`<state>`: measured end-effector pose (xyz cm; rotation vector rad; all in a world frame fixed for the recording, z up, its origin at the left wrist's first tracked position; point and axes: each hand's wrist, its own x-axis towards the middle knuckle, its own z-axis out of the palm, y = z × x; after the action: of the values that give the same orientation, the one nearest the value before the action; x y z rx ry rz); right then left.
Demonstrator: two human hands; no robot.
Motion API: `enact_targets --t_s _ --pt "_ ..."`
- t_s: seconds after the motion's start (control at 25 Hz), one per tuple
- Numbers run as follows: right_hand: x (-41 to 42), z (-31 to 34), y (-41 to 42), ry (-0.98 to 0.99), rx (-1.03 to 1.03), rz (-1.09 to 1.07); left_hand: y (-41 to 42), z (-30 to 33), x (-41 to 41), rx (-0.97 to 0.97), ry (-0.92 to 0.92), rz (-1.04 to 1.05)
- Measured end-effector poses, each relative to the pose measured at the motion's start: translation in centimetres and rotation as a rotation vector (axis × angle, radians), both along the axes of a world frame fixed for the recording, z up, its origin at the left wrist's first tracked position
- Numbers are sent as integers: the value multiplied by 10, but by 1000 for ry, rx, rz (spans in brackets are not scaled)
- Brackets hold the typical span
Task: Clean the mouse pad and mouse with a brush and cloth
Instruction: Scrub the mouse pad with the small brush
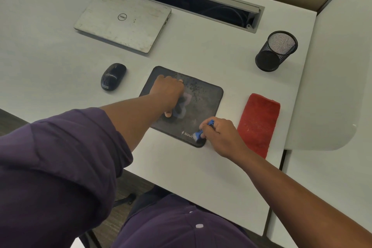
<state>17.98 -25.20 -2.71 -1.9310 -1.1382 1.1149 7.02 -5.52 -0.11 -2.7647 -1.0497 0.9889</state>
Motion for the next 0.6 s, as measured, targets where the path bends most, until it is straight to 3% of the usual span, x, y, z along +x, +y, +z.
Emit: enact_targets --t_s 0.12,0.2,0.32,0.4,0.48,0.6 --pt "3 6 3 -103 189 -120 0 -1 -1 7 3 -6" --pt "6 7 6 -240 127 -5 1 -2 -2 5 -8 -5" --pt "6 6 6 -73 -96 217 1 -1 -2 -13 -24 5" --pt "10 9 4 -45 26 197 1 -1 -2 -6 -25 -3" --pt "23 8 9 -265 219 110 1 -1 -3 10 -25 -12" --pt "48 5 23 -502 168 71 1 -2 -3 8 -25 -10"
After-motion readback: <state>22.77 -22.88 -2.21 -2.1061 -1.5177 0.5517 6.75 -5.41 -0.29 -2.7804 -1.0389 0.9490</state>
